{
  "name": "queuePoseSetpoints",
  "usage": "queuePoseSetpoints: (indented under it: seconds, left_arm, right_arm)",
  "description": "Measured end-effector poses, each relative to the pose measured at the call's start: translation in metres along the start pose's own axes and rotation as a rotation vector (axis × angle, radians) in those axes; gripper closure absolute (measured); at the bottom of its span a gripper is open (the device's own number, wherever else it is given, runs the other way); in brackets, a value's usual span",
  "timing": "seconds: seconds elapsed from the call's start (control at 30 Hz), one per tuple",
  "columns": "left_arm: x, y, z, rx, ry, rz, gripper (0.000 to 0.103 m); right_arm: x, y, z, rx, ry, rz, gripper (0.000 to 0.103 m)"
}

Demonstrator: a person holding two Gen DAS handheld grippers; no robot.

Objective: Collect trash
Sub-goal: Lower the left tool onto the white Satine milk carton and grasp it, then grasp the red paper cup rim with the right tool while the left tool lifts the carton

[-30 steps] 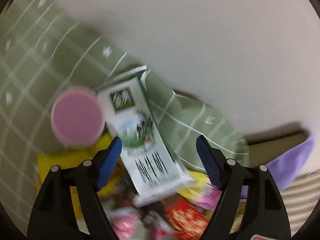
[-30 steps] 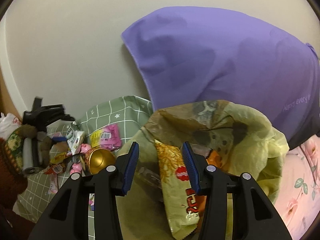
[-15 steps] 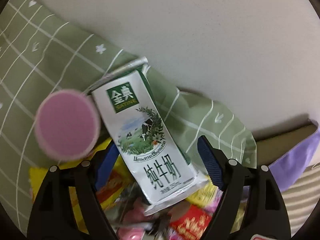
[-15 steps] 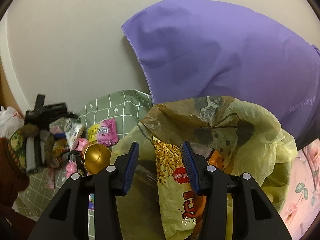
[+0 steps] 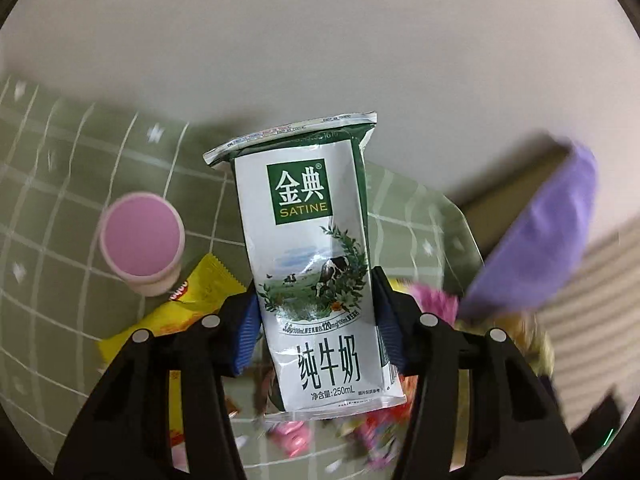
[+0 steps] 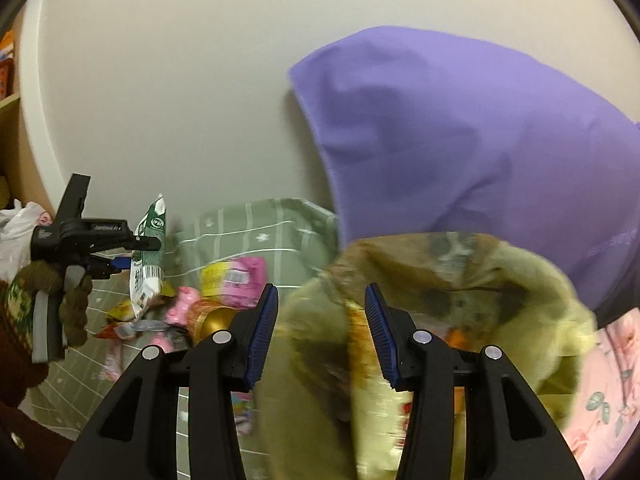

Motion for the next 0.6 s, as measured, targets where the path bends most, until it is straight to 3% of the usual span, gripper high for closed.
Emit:
queuePoseSetpoints:
  seconds: [0.17,0.33,0.5,0.6]
  left_arm:
    - [0.003,-0.029,-0.008,-0.01,0.162,-0.088,0.054]
    - [-0.012,-0.049,-0.019,-0.019,0.336,-0.057,0.054]
    - [-0.017,-0.059,-0.023,0.02,0.375,-0.067,0.054]
    - [-0.019,-0.064,-0.023,0.021,0.398,-0.094,0.054]
  right_arm:
    - [-0.027,0.022,-0.001,-0.042,0.037,0.07,0.06]
    - [-0.058,0.047,-0.007,-0.12,0.027,0.124,0.06]
    - [-0.084,0.069,-0.031,-0.177,0.08,0.116,0.061]
    - [-0.085,0.083,-0.051,-0.219,0.159,0.089,0.071]
Point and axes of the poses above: each gripper's, at about its wrist camera, not at the fingertips, and y roughly the way its jaws point, x to its right, z to its top, the point moved 7 cm from there along y, roughly the way its jaws point, and after that the axes turned 12 degrees about x, right-handed, at the moved point
